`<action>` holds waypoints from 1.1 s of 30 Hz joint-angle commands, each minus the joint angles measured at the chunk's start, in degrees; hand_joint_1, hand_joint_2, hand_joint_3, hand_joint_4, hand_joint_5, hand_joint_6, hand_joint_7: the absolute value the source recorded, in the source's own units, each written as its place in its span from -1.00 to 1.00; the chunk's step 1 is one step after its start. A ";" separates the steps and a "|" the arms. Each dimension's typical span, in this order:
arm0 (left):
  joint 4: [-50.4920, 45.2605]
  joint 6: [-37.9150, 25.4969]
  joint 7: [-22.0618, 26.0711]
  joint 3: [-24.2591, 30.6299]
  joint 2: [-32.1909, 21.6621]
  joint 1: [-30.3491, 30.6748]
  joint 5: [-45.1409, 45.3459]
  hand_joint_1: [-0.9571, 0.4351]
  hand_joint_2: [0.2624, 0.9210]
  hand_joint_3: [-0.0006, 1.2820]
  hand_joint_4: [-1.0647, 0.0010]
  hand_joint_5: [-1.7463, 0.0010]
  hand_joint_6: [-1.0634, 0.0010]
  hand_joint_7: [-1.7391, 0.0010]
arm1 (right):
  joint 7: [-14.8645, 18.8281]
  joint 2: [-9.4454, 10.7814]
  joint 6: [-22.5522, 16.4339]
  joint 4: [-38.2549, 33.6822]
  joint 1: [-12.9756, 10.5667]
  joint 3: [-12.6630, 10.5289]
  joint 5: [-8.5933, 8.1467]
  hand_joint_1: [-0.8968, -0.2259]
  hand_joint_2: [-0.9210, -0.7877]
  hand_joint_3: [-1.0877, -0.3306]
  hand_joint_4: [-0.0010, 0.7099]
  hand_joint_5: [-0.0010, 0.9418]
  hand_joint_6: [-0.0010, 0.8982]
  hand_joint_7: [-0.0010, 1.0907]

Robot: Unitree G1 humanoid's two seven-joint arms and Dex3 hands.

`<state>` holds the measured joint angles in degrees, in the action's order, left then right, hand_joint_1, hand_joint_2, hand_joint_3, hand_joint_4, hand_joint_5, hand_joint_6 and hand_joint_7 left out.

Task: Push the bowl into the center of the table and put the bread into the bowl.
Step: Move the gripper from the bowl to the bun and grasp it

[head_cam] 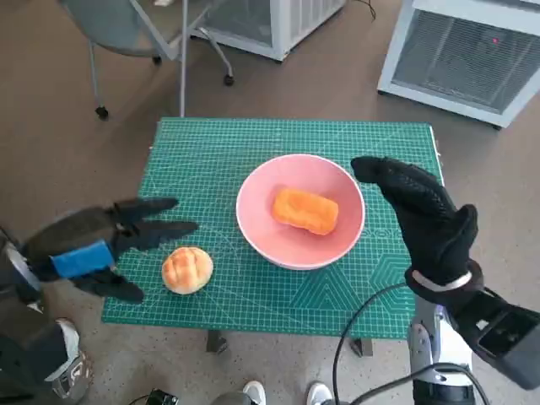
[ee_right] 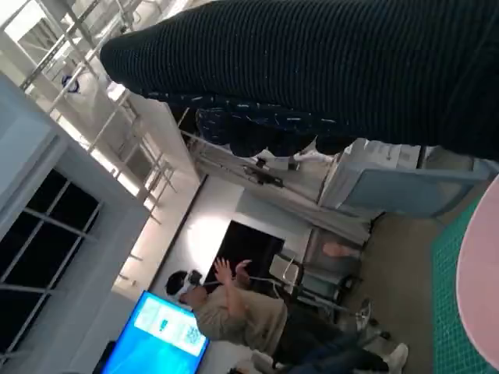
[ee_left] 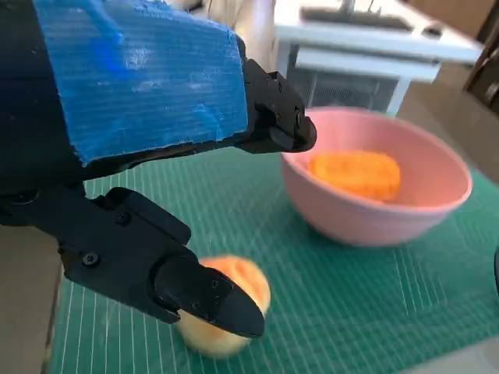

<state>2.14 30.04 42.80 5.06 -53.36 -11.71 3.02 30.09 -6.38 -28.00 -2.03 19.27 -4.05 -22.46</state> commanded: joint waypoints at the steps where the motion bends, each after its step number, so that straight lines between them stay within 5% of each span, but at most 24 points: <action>1: 0.05 -2.61 0.35 -1.33 0.75 0.57 0.31 -0.29 0.61 -1.00 0.53 1.00 0.35 1.00 | 0.55 -0.46 1.20 -0.46 -0.38 -0.05 -0.51 -0.22 -1.00 -0.03 -0.99 -1.00 -1.00 -0.37; 33: 11.31 1.97 -13.05 -10.99 9.51 -3.59 16.95 -0.12 0.57 -1.00 0.45 0.99 0.29 0.99 | 1.69 -0.60 1.52 -0.79 -0.54 -0.71 -1.11 -0.24 -1.00 -0.04 -1.00 -1.00 -1.00 -0.37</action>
<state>12.51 31.41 30.84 -4.98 -44.40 -14.35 18.55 31.29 -6.58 -27.13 -2.15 19.34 -4.49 -22.92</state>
